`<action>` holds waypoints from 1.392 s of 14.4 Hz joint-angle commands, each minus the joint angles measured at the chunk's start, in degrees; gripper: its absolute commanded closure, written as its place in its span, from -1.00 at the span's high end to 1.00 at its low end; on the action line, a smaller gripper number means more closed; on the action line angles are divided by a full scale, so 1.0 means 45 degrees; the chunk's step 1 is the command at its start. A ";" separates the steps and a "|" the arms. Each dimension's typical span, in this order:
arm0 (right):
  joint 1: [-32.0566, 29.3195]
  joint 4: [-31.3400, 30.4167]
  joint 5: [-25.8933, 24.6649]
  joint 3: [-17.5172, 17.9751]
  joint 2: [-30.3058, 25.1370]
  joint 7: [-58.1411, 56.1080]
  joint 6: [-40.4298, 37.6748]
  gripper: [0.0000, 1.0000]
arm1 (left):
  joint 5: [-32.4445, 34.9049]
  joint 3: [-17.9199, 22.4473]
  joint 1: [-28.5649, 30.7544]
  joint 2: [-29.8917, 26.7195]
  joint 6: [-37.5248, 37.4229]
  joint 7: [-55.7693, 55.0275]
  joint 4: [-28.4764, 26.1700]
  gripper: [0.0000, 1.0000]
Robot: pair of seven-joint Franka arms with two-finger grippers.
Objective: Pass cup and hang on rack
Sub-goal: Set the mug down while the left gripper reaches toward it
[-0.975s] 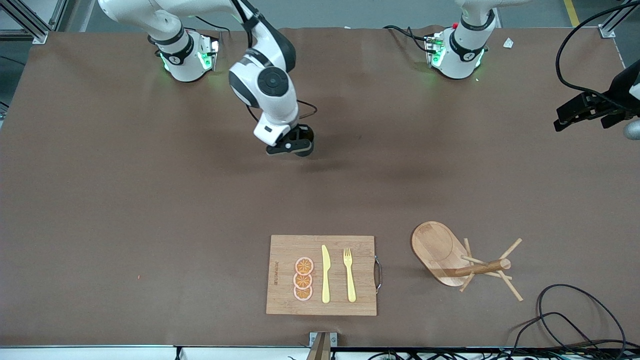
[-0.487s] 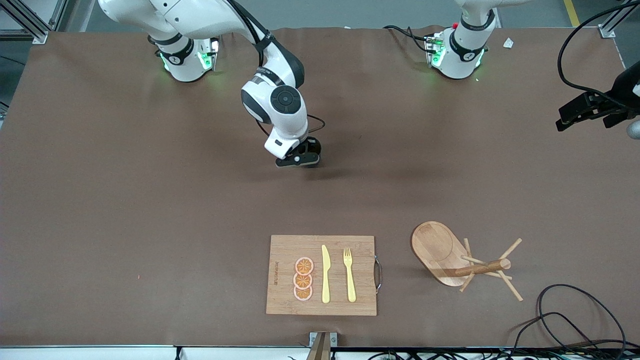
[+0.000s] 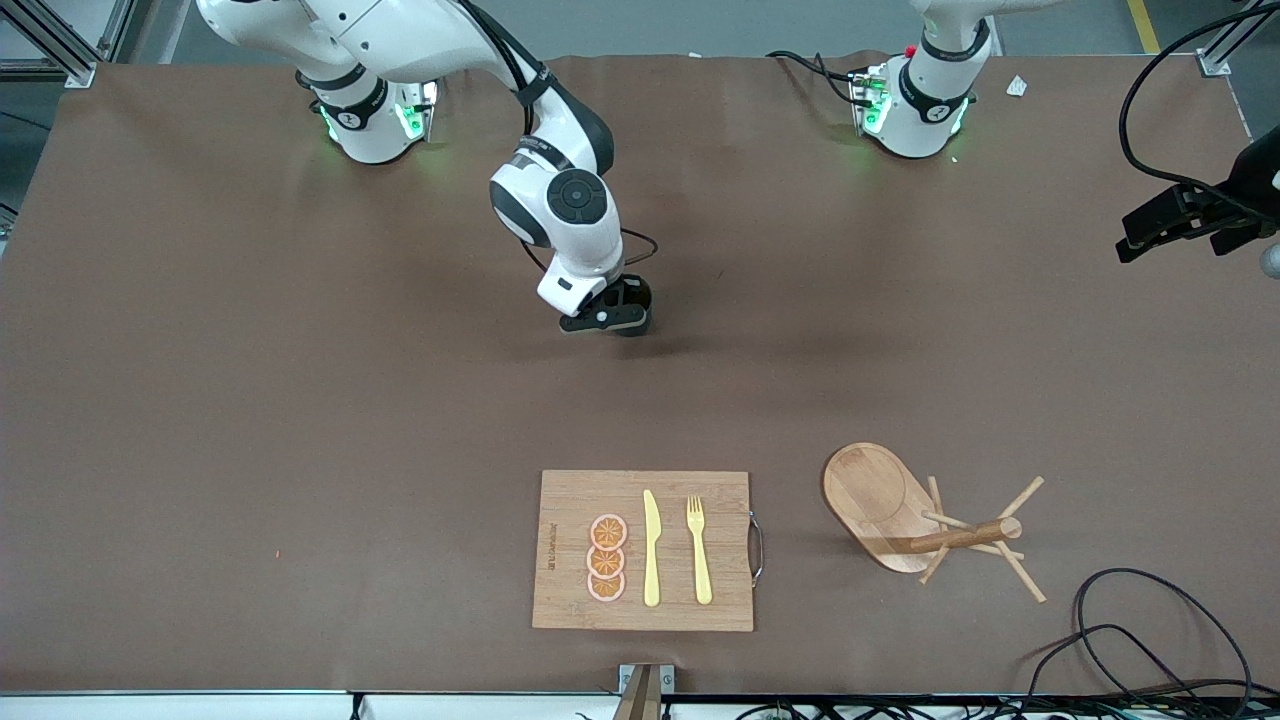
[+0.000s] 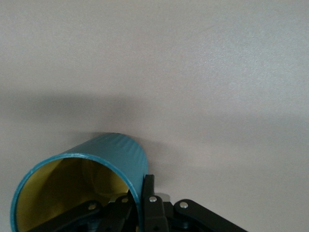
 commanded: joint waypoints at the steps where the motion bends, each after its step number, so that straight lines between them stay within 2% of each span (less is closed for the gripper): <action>1: 0.0231 0.0150 -0.0553 -0.0074 0.0402 0.0651 0.0485 -0.99 | 0.0098 -0.0015 0.0050 -0.0018 -0.0217 -0.0049 0.0150 1.00; 3: 0.0250 0.0189 -0.0573 -0.0074 0.0461 0.0730 0.0584 -0.89 | 0.0117 -0.0015 0.0030 -0.0018 -0.0217 -0.0069 0.0150 1.00; 4: 0.0231 0.0189 -0.0554 -0.0074 0.0461 0.0749 0.0565 -0.56 | 0.0117 -0.0015 0.0011 -0.0018 -0.0217 -0.0088 0.0150 1.00; 5: 0.0192 0.0170 -0.0573 -0.0074 0.0461 0.0769 0.0545 0.88 | 0.0117 -0.0015 0.0011 -0.0018 -0.0217 -0.0088 0.0150 1.00; 6: 0.0153 0.0189 -0.0592 -0.0093 0.0442 0.0749 0.0506 1.00 | 0.0098 -0.0034 0.0011 -0.0018 -0.0217 -0.0088 0.0150 1.00; 11: -0.0393 0.0423 -0.0593 -0.0054 -0.0181 0.0554 0.0021 1.00 | 0.0117 -0.0151 -0.0048 -0.0037 -0.0236 -0.0088 0.0150 1.00; 14: -0.0590 0.1532 -0.0457 0.0082 -0.0378 0.0302 -0.2025 1.00 | 0.0079 -0.0230 -0.0125 -0.0057 -0.0236 0.0028 0.0150 1.00; 17: -0.0841 0.3172 0.0108 0.0082 -0.0534 -0.0554 -0.4583 1.00 | 0.0137 -0.1301 -0.0164 0.0040 -0.0568 -0.0185 0.0053 1.00; 20: -0.2225 0.3510 0.0598 0.0024 -0.1293 -0.2353 -0.6151 1.00 | 0.0156 -0.2550 -0.0806 0.0371 -0.0451 -0.2187 0.0072 1.00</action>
